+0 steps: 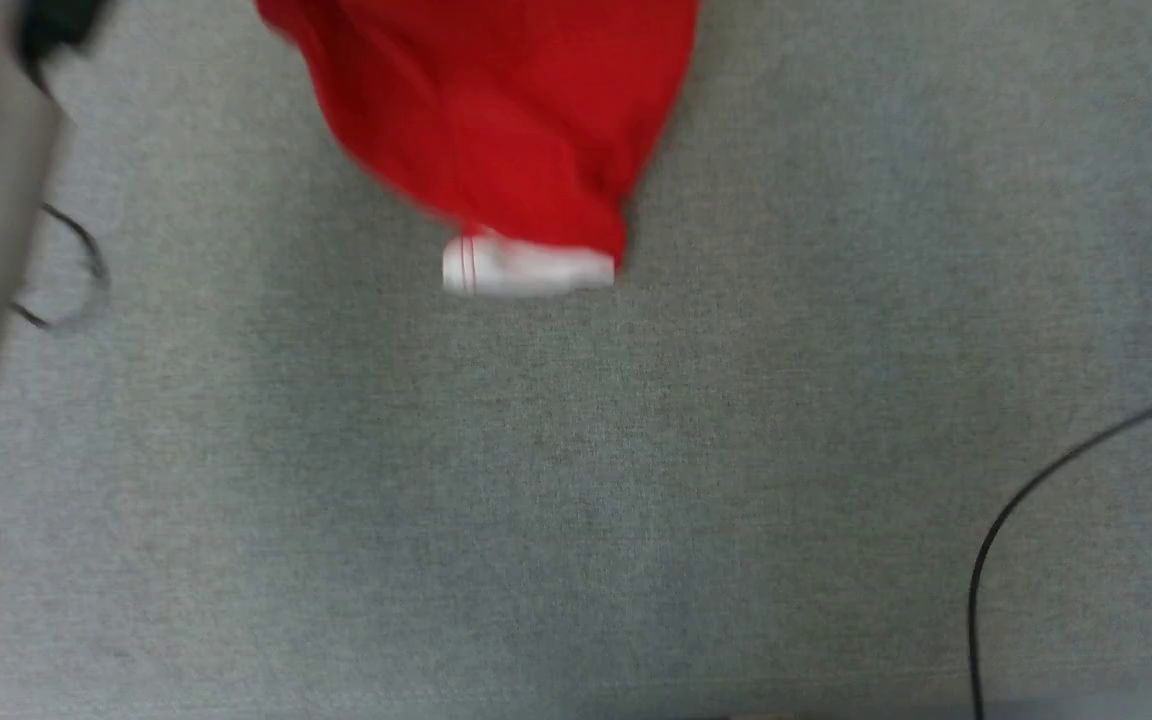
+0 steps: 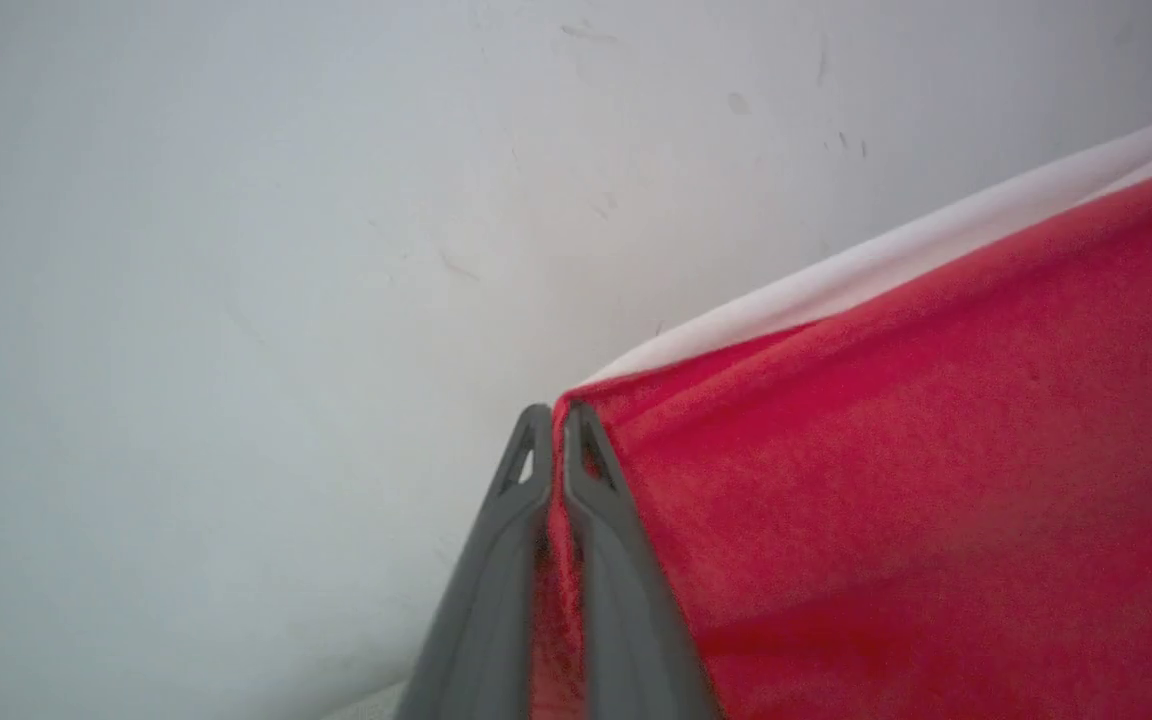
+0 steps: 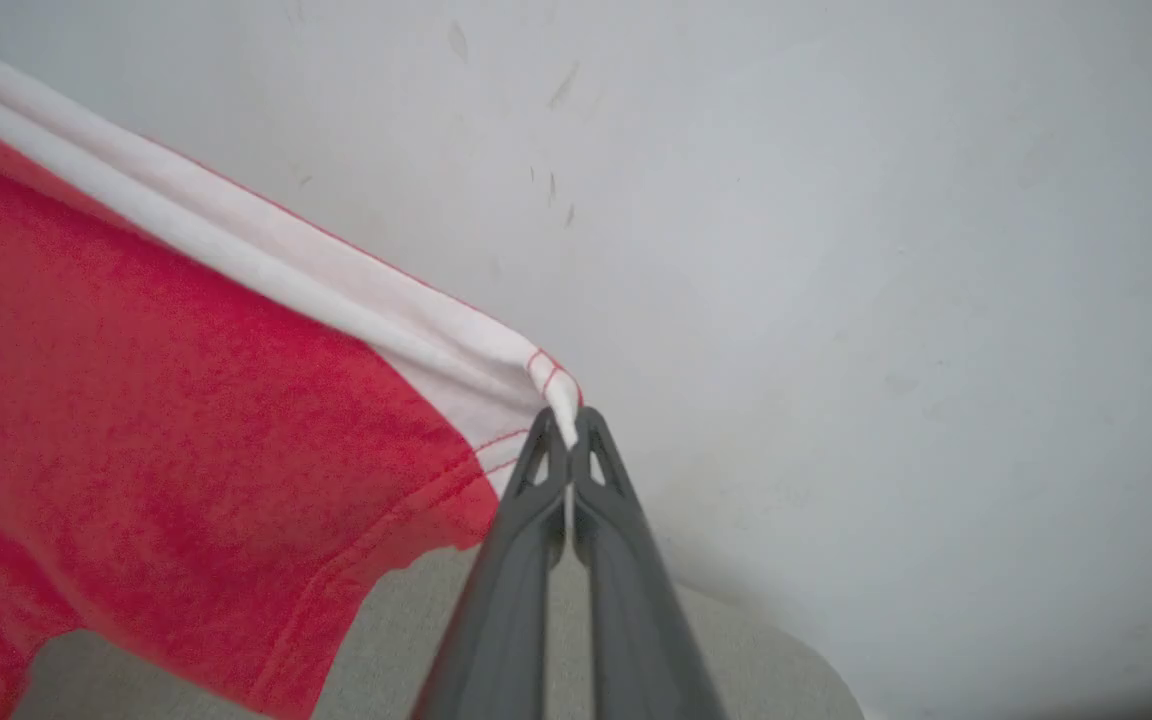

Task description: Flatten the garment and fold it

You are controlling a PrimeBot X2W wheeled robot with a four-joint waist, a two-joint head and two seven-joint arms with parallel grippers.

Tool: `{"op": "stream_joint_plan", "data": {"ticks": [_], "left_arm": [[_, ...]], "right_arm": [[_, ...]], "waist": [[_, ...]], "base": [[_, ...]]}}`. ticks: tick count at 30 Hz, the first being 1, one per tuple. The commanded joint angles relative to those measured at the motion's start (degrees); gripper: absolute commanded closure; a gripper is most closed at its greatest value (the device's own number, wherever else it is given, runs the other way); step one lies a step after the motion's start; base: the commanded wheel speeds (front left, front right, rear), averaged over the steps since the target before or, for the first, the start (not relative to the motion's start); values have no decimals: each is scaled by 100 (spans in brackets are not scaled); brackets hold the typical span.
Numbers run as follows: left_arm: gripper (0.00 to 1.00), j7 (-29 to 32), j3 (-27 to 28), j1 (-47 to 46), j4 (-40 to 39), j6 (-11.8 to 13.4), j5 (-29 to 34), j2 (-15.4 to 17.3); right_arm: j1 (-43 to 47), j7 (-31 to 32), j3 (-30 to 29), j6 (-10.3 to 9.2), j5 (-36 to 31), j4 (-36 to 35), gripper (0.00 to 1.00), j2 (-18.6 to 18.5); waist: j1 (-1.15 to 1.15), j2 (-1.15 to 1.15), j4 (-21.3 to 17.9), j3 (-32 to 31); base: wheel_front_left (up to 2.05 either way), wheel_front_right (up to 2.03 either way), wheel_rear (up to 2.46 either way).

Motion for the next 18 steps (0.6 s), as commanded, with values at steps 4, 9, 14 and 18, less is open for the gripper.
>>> {"op": "stream_joint_plan", "data": {"ticks": [4,9,14,18], "left_arm": [[100,-409,343,-709,93,350,153,180],[100,-931,654,-1294,133,639,221,278],[100,-1497,792,-1510,189,817,270,267],[100,-1664,700,-1239,343,745,213,170]], "right_arm": [[-948,-402,21,-13,-251,228,100,-66],[-1810,-1002,-231,-13,-640,390,100,35],[-2293,-1683,-619,-13,-1062,552,100,155],[-2167,-2022,-829,-13,-1162,813,100,226]], "waist": [[-2,0,-79,629],[-2,0,-104,868],[-2,0,-82,939],[-2,0,-10,916]], "base": [[0,0,0],[0,0,0],[0,0,0],[0,0,0]]}}
